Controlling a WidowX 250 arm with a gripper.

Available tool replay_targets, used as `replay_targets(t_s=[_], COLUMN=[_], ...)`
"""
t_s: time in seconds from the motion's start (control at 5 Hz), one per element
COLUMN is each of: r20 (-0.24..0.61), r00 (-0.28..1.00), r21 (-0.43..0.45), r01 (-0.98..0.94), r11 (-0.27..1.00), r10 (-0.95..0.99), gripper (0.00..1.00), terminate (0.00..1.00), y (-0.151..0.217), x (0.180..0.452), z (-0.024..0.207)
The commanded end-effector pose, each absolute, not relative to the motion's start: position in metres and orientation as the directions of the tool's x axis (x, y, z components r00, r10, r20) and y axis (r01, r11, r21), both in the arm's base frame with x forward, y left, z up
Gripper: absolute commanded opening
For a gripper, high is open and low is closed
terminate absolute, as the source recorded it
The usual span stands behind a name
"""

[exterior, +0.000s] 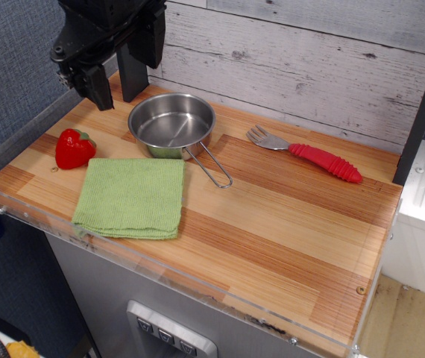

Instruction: Move the spatula and place it at the edge of the table.

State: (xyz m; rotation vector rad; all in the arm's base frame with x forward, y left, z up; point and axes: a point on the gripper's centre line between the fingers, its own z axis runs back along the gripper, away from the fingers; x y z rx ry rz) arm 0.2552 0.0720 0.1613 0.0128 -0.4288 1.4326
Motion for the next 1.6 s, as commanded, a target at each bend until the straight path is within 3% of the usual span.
replay_targets(t_s=[0.0,0.2,0.4,0.6,0.8,1.4], r20=[0.293,0.256,0.197,0.152,0.089,0.028], r00=[0.075,0.041,-0.1,-0.228,-0.279,-0.095], r21=[-0.245,-0.255,-0.326,-0.36,-0.362,-0.22], r01=[-0.958,-0.961,-0.945,-0.919,-0.904,-0.972], r11=[0.151,0.108,-0.031,-0.161,-0.23,-0.087], r10=[0.953,0.966,0.975,0.962,0.956,0.995], gripper=[1.0,1.0,1.0,1.0,1.0,1.0], terminate=[0.0,0.0,0.0,0.0,0.0,0.0], y=[0.072,0.051,0.038,0.022,0.01,-0.029], x=[0.255,0.282,0.302,0.322,0.335,0.383], z=[0.161,0.166,0.166,0.161,0.147,0.082])
